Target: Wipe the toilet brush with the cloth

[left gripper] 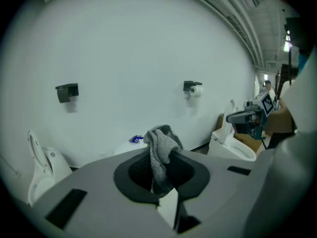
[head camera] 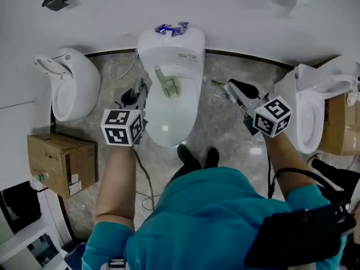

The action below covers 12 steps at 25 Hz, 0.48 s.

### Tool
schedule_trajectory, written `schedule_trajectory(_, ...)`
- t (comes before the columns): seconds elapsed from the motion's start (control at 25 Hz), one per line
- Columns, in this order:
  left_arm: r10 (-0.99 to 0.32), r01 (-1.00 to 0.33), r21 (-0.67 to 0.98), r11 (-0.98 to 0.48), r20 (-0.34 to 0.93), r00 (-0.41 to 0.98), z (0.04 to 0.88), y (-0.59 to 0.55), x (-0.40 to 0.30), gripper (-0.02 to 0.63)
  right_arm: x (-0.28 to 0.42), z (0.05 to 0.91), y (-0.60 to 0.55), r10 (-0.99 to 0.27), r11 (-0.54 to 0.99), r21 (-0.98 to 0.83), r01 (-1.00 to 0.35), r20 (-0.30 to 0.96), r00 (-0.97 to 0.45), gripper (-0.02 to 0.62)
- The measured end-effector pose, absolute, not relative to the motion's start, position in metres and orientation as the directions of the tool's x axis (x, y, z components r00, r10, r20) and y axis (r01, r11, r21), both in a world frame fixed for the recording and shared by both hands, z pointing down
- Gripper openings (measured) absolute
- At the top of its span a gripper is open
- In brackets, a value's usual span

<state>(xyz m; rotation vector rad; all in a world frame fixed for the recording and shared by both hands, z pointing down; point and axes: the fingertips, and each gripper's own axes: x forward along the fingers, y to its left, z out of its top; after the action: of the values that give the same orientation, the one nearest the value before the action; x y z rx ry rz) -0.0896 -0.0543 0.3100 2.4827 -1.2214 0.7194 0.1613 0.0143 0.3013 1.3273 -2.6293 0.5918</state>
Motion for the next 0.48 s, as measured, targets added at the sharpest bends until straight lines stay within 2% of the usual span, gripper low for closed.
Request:
schedule_trajectory(0.2,-0.65,-0.695,-0.19,-0.693,0.581,0.489,0.298,-0.07,-0.078,0.038,0.152,0.296,-0.009,-0.752,0.532,-0.263,-0.805,0.29,-0.592,-0.003)
schedule_trajectory(0.48,-0.687,-0.544,-0.471,-0.694,0.659,0.306,0.298,-0.09,-0.045,0.038,0.165,0.322,-0.045,-0.673,0.631,-0.276,-0.725,0.269,-0.689,-0.003)
